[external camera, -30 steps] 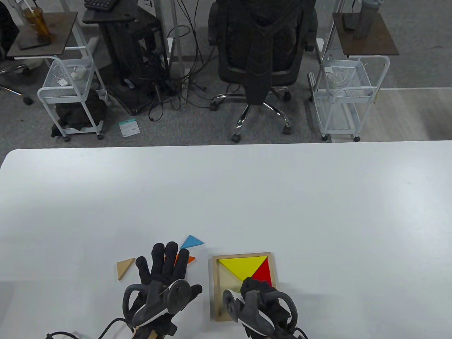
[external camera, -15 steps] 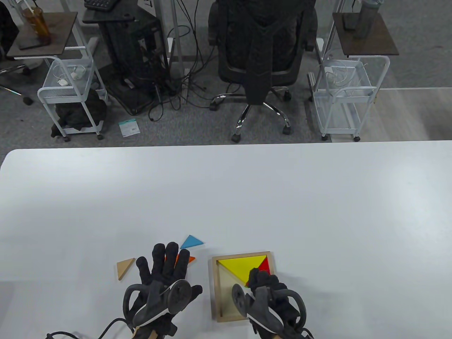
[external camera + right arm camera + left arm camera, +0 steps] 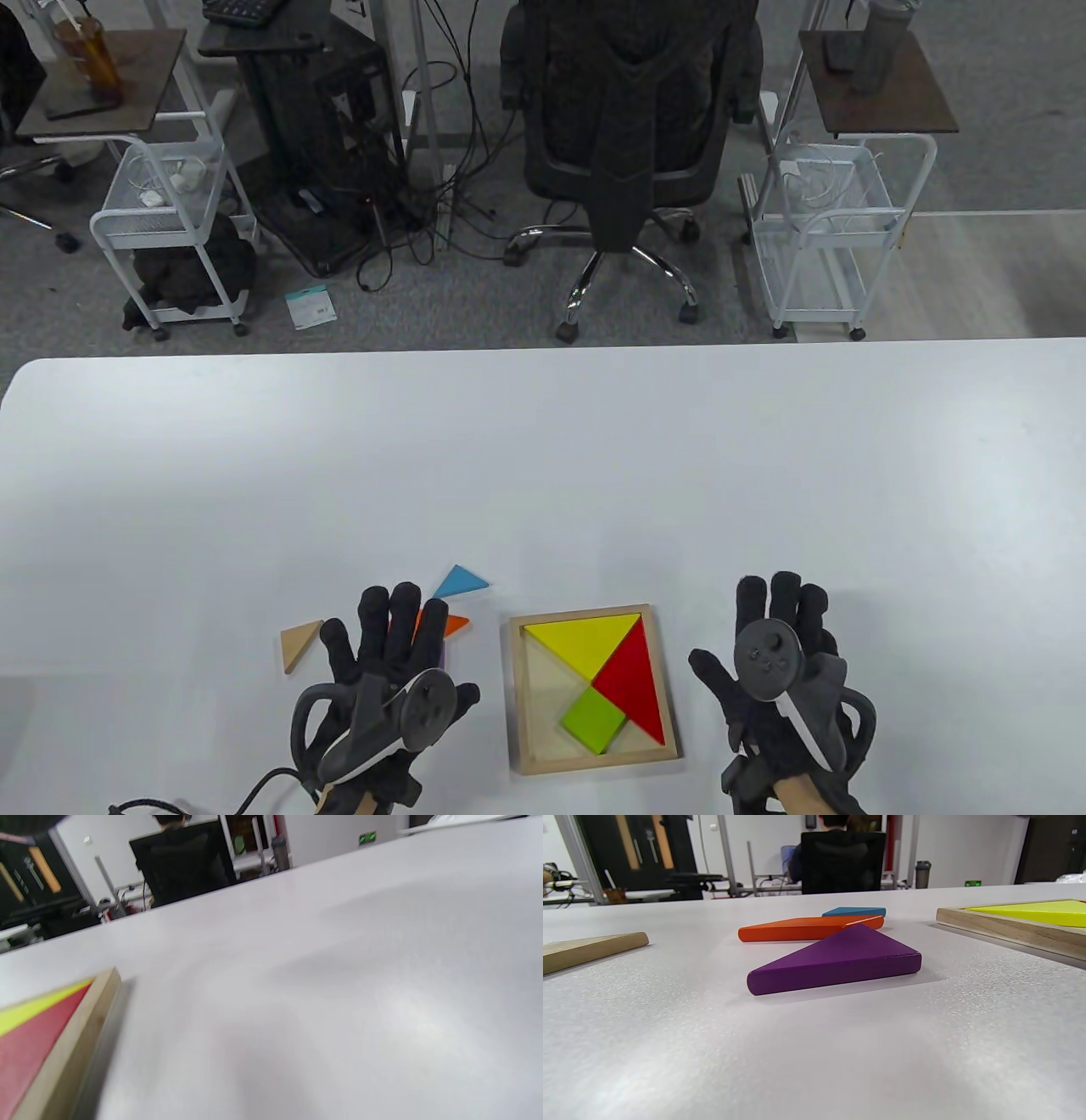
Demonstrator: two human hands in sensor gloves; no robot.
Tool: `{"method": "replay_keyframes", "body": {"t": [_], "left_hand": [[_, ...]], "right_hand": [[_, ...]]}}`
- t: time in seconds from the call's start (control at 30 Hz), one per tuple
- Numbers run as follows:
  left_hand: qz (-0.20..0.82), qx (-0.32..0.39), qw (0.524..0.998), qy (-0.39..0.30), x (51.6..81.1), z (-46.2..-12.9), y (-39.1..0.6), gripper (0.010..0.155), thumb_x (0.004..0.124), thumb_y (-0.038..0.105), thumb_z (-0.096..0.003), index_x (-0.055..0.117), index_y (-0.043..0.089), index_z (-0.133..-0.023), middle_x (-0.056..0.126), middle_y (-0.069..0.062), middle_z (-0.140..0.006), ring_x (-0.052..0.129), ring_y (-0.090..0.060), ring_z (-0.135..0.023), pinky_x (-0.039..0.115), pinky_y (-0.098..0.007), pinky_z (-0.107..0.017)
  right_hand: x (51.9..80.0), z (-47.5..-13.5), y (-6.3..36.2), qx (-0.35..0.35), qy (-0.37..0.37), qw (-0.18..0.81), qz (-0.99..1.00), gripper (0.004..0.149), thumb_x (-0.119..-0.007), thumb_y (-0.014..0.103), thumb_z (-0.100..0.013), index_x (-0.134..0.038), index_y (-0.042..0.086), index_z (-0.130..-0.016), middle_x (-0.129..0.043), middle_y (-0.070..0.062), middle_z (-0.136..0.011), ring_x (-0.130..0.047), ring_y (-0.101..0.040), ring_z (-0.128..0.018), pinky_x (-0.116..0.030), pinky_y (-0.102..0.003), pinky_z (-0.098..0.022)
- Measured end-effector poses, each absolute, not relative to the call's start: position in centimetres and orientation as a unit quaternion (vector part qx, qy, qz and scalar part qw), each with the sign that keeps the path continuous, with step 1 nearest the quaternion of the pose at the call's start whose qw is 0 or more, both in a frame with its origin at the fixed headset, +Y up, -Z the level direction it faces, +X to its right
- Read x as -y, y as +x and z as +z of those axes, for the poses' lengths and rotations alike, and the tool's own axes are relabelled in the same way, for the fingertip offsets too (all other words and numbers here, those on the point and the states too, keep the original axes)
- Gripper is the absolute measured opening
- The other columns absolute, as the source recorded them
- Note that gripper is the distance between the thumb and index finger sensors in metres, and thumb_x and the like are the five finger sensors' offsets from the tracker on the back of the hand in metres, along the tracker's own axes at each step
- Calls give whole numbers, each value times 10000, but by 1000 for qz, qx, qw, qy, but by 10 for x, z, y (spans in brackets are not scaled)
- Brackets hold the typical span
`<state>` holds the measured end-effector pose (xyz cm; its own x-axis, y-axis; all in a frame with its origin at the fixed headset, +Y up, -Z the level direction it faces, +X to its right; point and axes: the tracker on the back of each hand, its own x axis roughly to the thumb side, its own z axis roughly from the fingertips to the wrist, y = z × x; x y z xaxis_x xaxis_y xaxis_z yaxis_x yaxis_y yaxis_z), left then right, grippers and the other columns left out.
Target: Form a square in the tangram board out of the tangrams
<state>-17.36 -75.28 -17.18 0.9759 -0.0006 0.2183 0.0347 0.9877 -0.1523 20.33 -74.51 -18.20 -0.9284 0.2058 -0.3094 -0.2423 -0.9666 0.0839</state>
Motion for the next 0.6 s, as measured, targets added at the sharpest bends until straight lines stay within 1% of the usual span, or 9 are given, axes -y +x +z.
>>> {"method": "replay_keyframes", "body": {"t": [0.2,0.27,0.33,0.4,0.5,0.57,0.6], "left_hand": [[-16,103,991,-82,754,-173,-175,913,496,731,-501,144,198,-1152,72,-224,-1193,83,-523,-1072,191,-805,-672],[-15,100,992,-77,753,-174,-179,918,509,730,-498,57,233,-1125,5,-222,-1172,62,-523,-1065,182,-803,-675],[-15,97,993,-71,750,-175,-183,923,534,725,-496,50,242,-1116,-14,-223,-1163,59,-526,-1059,185,-801,-678],[10,90,993,-71,745,-175,-189,935,561,717,-498,30,255,-1114,-23,-241,-1155,71,-546,-1061,248,-802,-701],[38,96,993,-50,739,-181,-191,930,624,684,-499,83,255,-1122,15,-237,-1165,120,-544,-1075,328,-785,-728],[41,94,994,-35,735,-190,-187,919,687,618,-506,137,223,-1127,73,-243,-1173,205,-558,-1080,407,-752,-748],[36,102,994,-27,733,-199,-181,910,710,590,-507,162,212,-1128,121,-255,-1179,293,-576,-1080,480,-723,-754]], "right_hand": [[746,-182,203,-69,-138,128,980,897,-590,679,-288,-61,459,-978,152,91,-1038,138,-221,-1014,-211,-502,-835],[747,-182,204,-74,-135,129,980,898,-592,679,-288,-62,457,-978,150,89,-1038,130,-224,-1014,-218,-501,-834],[747,-181,204,-75,-135,130,979,898,-594,677,-288,-63,456,-977,145,86,-1039,124,-225,-1016,-222,-500,-833],[747,-181,205,-77,-135,130,979,899,-596,676,-287,-68,450,-979,138,80,-1041,112,-230,-1018,-230,-499,-832],[746,-182,207,-79,-139,139,977,900,-597,675,-286,-72,447,-980,133,80,-1043,103,-233,-1020,-237,-498,-830],[745,-182,208,-77,-141,142,977,897,-599,672,-290,-76,445,-982,130,76,-1044,102,-235,-1020,-238,-498,-830],[745,-181,209,-76,-142,143,977,897,-599,672,-290,-76,444,-982,129,76,-1044,101,-234,-1021,-238,-498,-830]]}}
